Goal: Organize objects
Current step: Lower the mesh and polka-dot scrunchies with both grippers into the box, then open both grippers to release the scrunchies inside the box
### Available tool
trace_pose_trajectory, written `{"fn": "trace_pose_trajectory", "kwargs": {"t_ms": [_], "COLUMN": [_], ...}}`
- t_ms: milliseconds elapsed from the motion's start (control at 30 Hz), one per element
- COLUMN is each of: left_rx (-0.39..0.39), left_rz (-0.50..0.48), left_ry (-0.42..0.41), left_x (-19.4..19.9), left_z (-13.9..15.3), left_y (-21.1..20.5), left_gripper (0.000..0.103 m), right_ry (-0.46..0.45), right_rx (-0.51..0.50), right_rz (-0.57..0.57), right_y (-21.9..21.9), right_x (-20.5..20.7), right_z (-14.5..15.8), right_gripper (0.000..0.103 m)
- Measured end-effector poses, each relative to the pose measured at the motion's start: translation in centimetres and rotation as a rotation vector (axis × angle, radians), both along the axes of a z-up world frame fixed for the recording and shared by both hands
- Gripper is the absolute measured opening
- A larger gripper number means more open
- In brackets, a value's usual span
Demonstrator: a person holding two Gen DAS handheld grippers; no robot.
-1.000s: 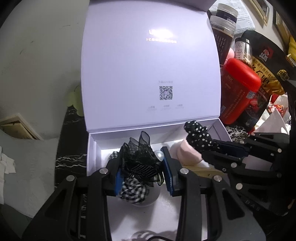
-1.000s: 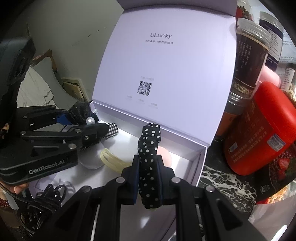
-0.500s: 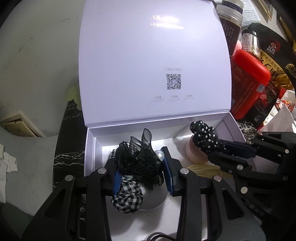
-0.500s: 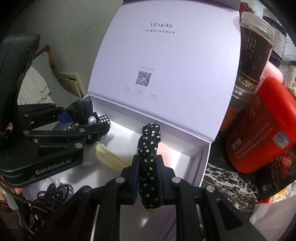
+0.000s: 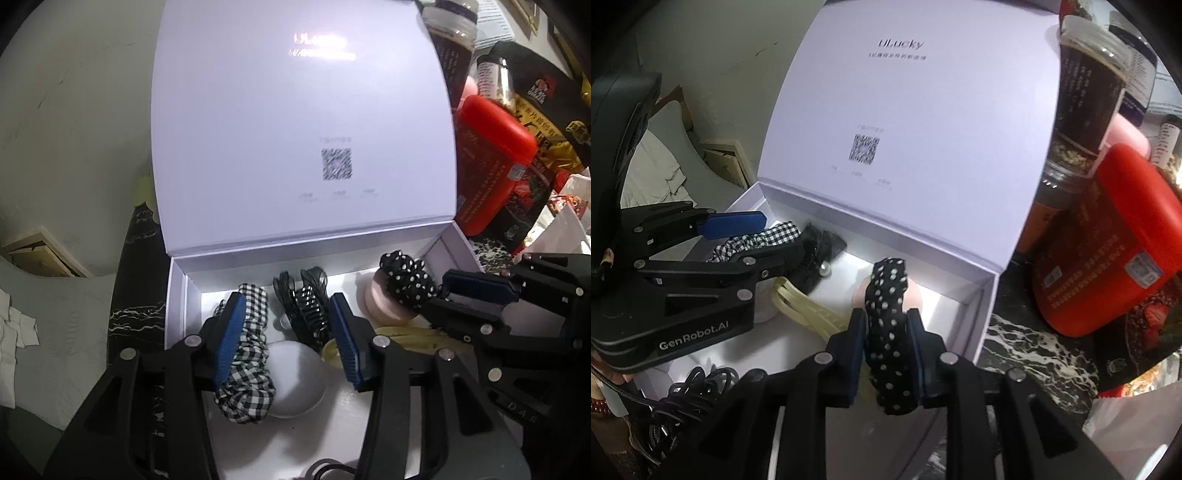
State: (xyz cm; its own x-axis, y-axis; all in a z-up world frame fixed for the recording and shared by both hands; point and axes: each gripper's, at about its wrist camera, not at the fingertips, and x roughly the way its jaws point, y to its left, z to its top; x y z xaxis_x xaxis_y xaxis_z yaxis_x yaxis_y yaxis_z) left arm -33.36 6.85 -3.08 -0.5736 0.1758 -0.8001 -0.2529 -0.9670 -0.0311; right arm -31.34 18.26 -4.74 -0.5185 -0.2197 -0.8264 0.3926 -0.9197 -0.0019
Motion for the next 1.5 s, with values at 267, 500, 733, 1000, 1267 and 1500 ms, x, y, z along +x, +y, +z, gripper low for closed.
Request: {"fn": "trace_pose_trajectory", "kwargs": {"t_ms": [267, 500, 733, 1000, 1267, 1500], "left_rx": [0.010, 0.024, 0.015, 0.001, -0.016, -0.034], "left_rz": [0.015, 0.024, 0.066, 0.108, 0.166, 0.206], "left_ry": [0.045, 0.046, 0.051, 0.084, 0.115, 0.116], "left_x": [1.1, 2.1, 4.0, 7.4, 10.0, 12.5], "left_z": [1.8, 2.4, 2.9, 4.6, 6.5, 6.9], "left_y": [-0.3, -0.2, 0.1, 0.2, -0.8, -1.6], "left_gripper": [0.054, 0.055, 0.064, 0.066, 0.069, 0.069], "right_ry": [0.060, 0.075, 0.093, 0.132, 0.161, 0.167], "right_rx": [-0.018, -0.035, -0.056, -0.090, -0.118, -0.111], "right_rz": [-0.009, -0.019, -0.037, -0.029, 0.014, 0.071], "right_y": [0.3, 2.0, 2.5, 2.6, 2.3, 1.4], "right_x": [0.6, 1.9, 3.1, 5.3, 7.9, 9.8], "right_z": [2.1, 3.1, 4.2, 6.0, 7.5, 7.4], "right_gripper": [0.031, 0.033, 0.045, 0.050, 0.055, 0.055]}}
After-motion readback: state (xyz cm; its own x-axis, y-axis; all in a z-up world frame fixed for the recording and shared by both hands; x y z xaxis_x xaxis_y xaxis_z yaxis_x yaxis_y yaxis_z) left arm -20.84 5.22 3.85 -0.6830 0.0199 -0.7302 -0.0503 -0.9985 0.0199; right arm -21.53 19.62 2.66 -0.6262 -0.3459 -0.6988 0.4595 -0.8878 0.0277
